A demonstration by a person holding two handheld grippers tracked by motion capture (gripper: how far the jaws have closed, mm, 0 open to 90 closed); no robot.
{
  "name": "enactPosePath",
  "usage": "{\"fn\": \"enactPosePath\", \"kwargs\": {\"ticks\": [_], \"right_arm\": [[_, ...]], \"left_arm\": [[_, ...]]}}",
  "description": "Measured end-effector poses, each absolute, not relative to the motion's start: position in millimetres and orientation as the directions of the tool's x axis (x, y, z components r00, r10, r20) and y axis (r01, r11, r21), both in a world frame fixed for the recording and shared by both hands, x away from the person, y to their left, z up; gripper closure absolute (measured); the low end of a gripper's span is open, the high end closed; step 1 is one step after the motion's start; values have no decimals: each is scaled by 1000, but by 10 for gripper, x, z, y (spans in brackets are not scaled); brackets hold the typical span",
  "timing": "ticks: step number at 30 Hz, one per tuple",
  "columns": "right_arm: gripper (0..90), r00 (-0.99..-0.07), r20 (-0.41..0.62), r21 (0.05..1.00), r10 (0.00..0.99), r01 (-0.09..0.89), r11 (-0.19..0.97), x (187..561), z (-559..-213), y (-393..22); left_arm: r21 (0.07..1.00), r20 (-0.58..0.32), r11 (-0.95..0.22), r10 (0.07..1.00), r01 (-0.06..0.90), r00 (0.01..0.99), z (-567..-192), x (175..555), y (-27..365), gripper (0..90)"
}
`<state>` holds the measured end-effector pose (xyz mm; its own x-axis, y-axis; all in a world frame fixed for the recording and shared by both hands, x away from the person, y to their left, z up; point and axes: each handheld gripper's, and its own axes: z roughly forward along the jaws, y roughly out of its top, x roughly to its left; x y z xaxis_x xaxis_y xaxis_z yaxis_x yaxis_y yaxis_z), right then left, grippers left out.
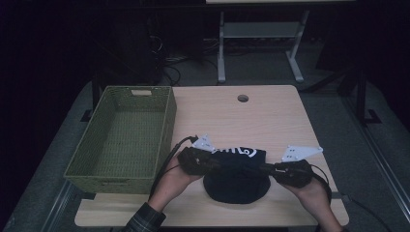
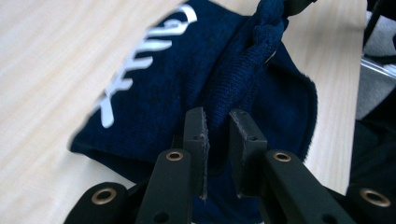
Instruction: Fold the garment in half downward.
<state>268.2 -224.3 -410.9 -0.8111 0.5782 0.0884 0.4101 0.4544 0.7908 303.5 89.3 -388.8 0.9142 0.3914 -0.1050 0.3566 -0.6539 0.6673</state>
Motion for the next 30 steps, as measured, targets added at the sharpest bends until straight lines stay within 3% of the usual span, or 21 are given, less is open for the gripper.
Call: {"fn": "enactPosePath", "kwargs": {"ticks": [21, 30], "right_arm": [[799, -845, 143, 724, 516, 445, 528, 2308, -4545, -2141], [718, -848, 123, 753, 516, 418, 508, 2251, -4426, -2220]], "left_arm": [[580, -154, -719, 364, 382, 919, -4348, 2685, 854, 802], [624, -156, -689, 354, 370, 922, -4136, 2660, 971, 735]]}}
